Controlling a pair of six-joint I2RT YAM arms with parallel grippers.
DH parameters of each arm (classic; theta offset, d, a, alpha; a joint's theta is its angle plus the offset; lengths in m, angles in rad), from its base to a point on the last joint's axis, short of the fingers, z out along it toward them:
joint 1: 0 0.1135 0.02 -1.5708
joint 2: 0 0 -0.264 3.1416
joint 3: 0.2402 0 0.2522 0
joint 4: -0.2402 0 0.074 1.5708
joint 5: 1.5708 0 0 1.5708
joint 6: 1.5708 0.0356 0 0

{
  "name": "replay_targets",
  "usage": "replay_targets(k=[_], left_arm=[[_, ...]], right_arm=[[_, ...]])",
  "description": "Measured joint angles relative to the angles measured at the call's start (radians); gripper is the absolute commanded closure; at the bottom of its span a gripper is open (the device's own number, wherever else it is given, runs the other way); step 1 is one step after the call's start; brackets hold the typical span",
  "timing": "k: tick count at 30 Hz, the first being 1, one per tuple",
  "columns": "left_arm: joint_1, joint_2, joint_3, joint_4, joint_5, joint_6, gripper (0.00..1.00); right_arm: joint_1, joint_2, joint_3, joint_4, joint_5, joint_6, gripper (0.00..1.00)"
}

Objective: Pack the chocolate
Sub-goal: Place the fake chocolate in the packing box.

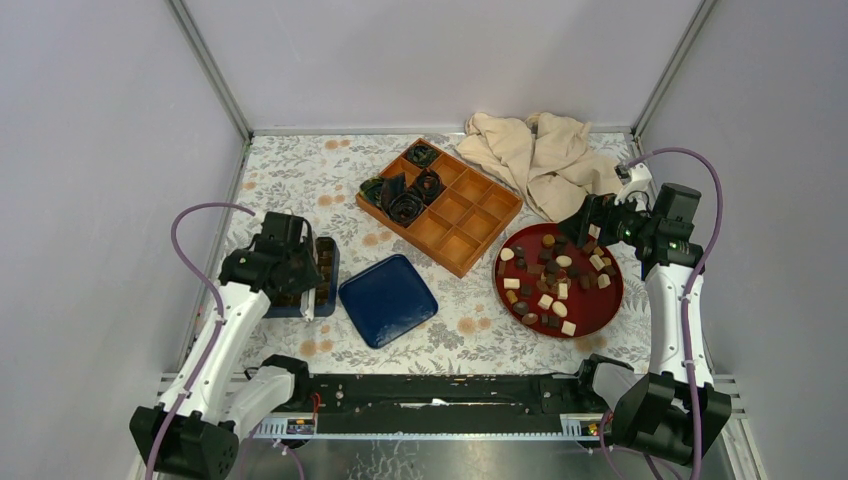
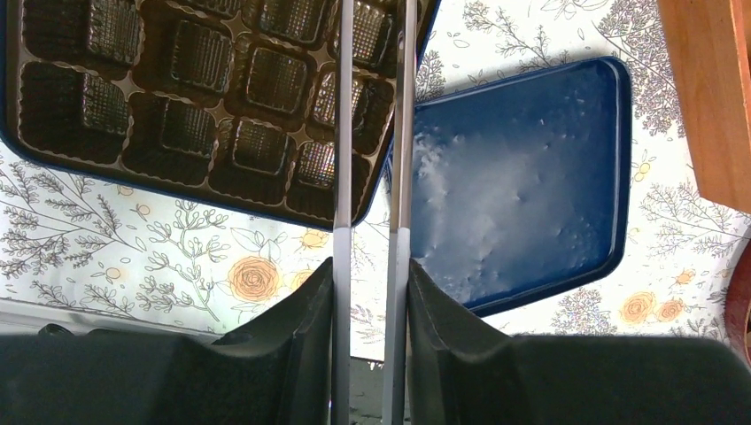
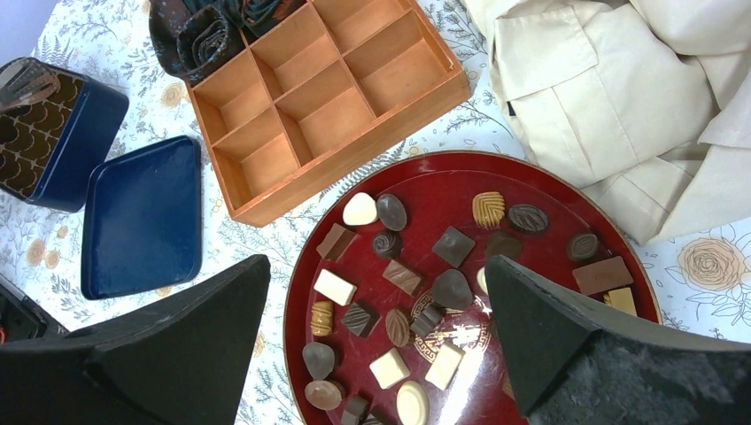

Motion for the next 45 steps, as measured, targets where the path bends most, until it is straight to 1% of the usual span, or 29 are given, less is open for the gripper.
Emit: replay_targets(k=[10,14,15,20,22,26,29,32,34,36,38,42,45], left_arm=[[0.000,0.028,-0.004,0.011,0.022,-0.003,1.00],[0.000,0.053,-0.010,0.019,0.033,-0.003,0.90],[0.000,0.055,-0.011,0.020,0.035,-0.003,0.85],[0.000,0.060,-0.011,0.031,0.057,-0.003,0.77],[0.000,0.065,-0.011,0.033,0.066,-0.003,0.69],[0.000,0.074,-0.011,0.039,0.074,-0.002,0.63],[0.000,0.076,-0.011,0.040,0.079,0.000,0.54],[0.000,0.076,-0.011,0.040,0.080,0.001,0.53],[0.000,0.076,-0.011,0.041,0.080,0.001,0.55],[0.000,0.076,-0.011,0.041,0.080,0.001,0.59],[0.000,0.076,-0.011,0.041,0.080,0.001,0.68],[0.000,0.071,-0.007,0.036,0.087,0.001,0.71],[0.000,0.054,0.016,0.019,0.095,0.001,0.72]], right_arm=[[0.000,0.000,0.000,0.000,-0.012,0.000,0.00],[0.000,0.000,0.000,0.000,-0.013,0.000,0.00],[0.000,0.000,0.000,0.000,-0.013,0.000,0.00],[0.000,0.000,0.000,0.000,-0.014,0.000,0.00],[0.000,0.000,0.000,0.000,-0.014,0.000,0.00],[0.000,0.000,0.000,0.000,-0.014,0.000,0.00],[0.000,0.000,0.000,0.000,-0.014,0.000,0.00],[0.000,0.000,0.000,0.000,-0.014,0.000,0.00],[0.000,0.000,0.000,0.000,-0.014,0.000,0.00],[0.000,0.000,0.000,0.000,-0.014,0.000,0.00],[0.000,0.000,0.000,0.000,-0.014,0.000,0.00],[0.000,0.000,0.000,0.000,-0.014,0.000,0.00],[0.000,0.000,0.000,0.000,-0.015,0.000,0.00]])
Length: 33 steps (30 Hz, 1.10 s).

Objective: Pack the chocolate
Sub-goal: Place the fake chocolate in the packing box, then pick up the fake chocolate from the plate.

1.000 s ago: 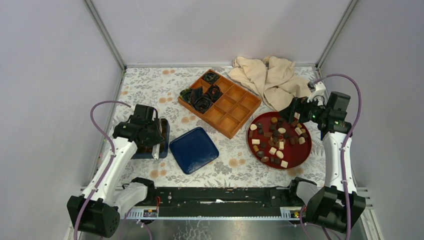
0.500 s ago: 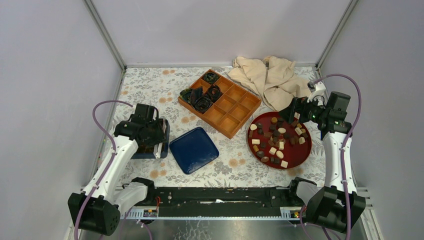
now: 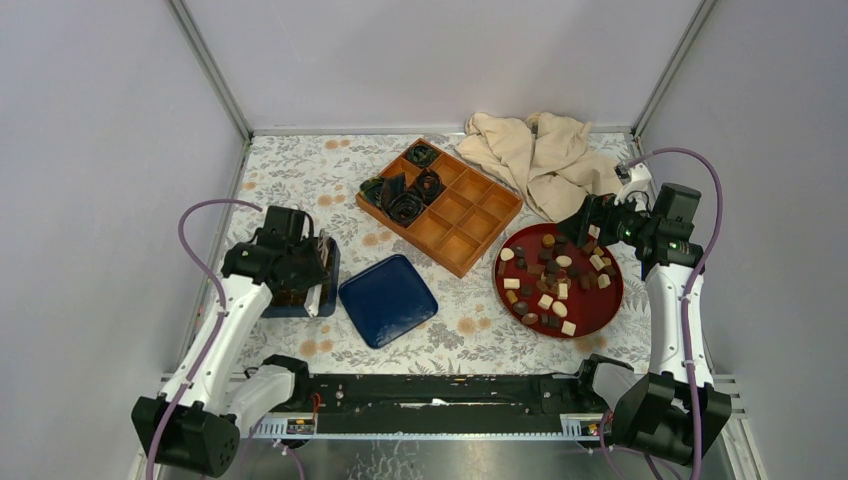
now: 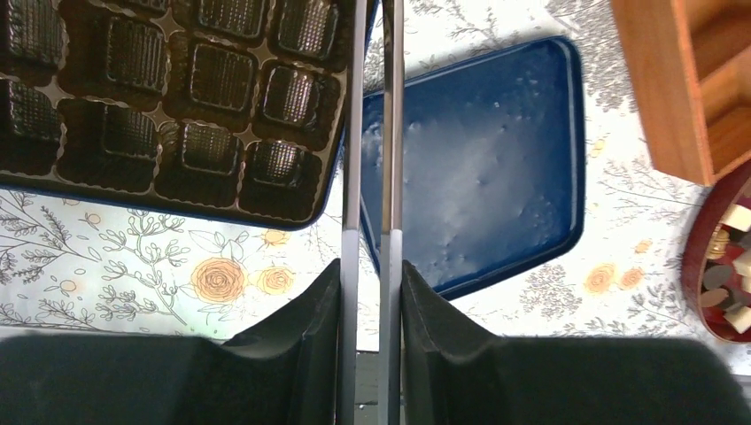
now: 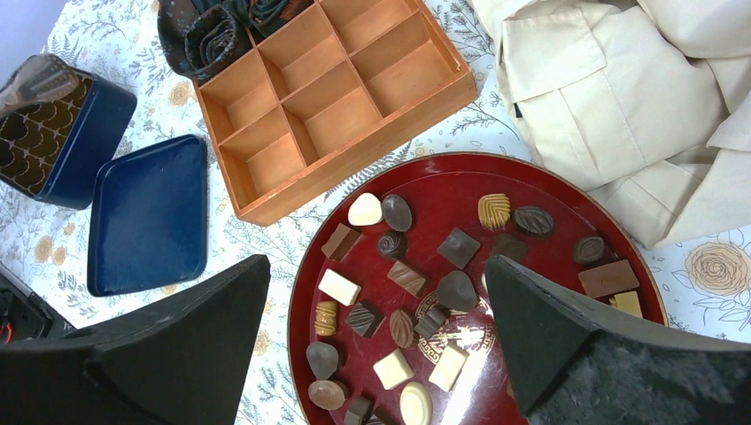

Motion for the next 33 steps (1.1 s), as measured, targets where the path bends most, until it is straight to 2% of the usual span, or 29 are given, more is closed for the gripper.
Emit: replay_targets(k=[7,12,15,20,24,28,33], left_arm=[[0.000,-0.072,0.046,-0.019,0.082,0.000,0.73],[-0.008,-0.115,0.032,0.029,0.269,-0.021,0.73],[-0.072,-0.152,-0.022,0.123,0.365,-0.075,0.73],[-0.391,-0.154,-0.105,0.338,0.392,-0.201,0.74],[-0.650,-0.039,-0.095,0.506,0.337,-0.251,0.74],[-0.809,0.160,-0.013,0.579,0.260,-0.250,0.74],[-0.891,0.380,0.127,0.581,0.189,-0.218,0.72]], right_arm=[[0.000,0.000,0.000,0.000,-0.006,0.000,0.00],[0.000,0.000,-0.001,0.000,-0.019,0.000,0.00],[0.000,0.000,-0.001,0.000,-0.028,0.000,0.00],[0.000,0.000,-0.001,0.000,-0.028,-0.001,0.00],[0.000,0.000,-0.001,0.000,-0.003,-0.005,0.00],[-0.002,0.001,-0.001,0.000,0.028,-0.010,0.00],[-0.007,0.017,-0.001,0.000,0.059,-0.015,0.00]])
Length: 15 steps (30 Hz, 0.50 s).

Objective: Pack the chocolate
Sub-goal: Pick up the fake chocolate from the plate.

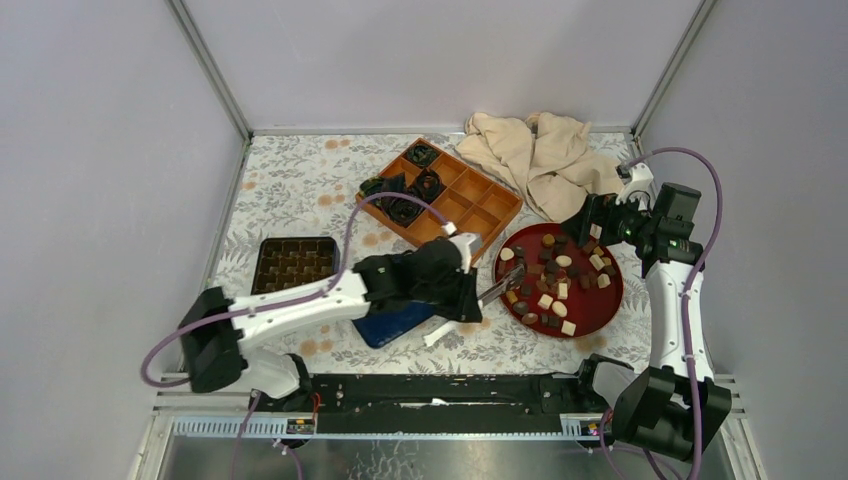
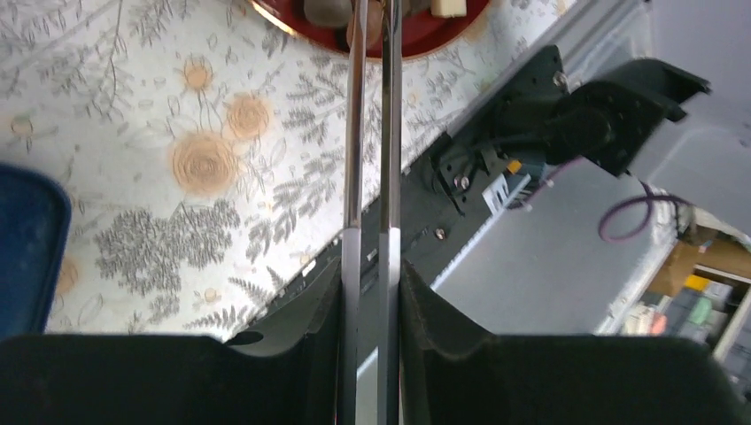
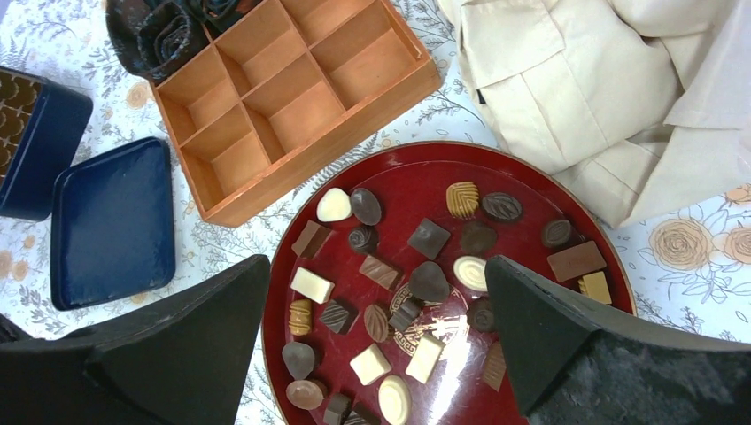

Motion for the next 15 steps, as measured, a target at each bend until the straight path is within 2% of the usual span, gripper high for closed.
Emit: replay_targets(k=[7,15], left_arm=[[-0.014,0.232,0.219,-0.075,-0.084,0.096,0.65],[-0.005,0.400,0.373,-0.166,-0.099,0.180,0.62]], right_arm=[[-0.006,0.010,0.000,0.000,0.021,-0.004,0.00],[-0.006,0.012,0.000,0.000,0.024,-0.005,0.00]])
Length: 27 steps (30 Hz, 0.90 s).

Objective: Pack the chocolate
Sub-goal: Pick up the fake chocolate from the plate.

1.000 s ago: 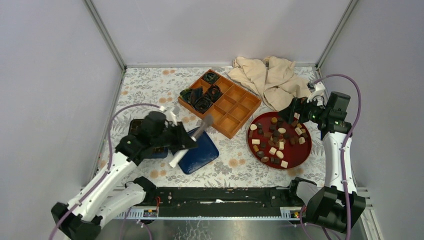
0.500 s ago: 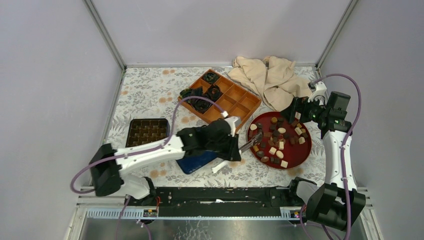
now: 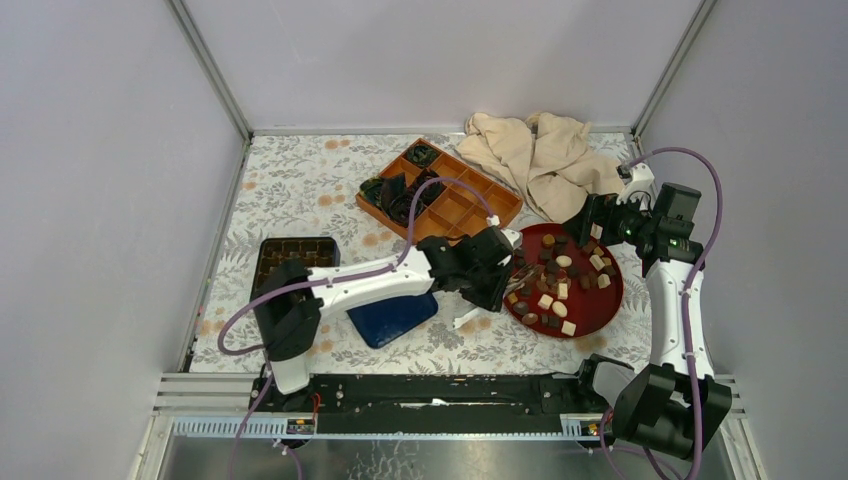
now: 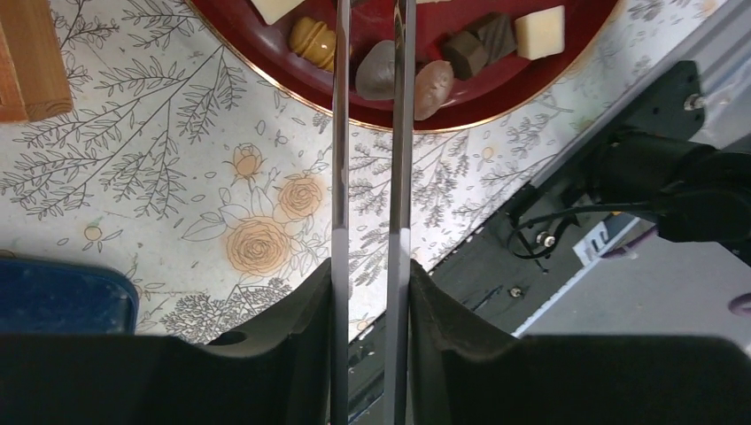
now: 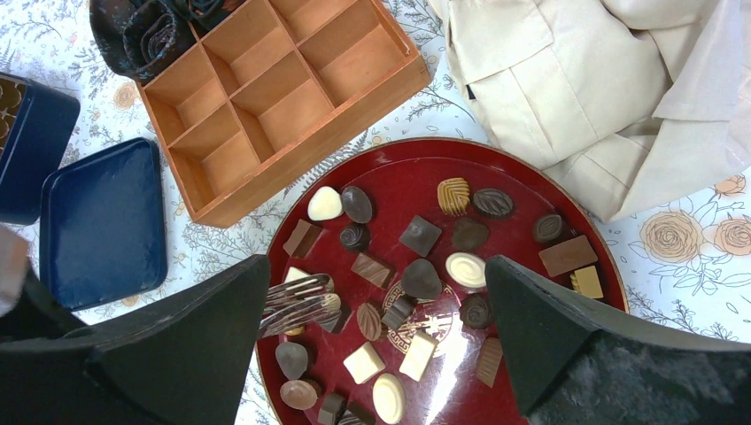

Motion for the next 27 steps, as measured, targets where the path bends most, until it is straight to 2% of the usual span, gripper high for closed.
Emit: replay_targets(k=[13,27], left_arm=[[0.020,0.153,0.178,-0.168,-0.027,0.075,0.60],[0.043,0.266,0.319,-0.247,-0.029,0.142,0.57]], right_arm=[[0.000,0.003,0.000,0.000,-0.001,0.000,0.00],[0.000,0.003,0.000,0.000,-0.009,0.000,0.00]])
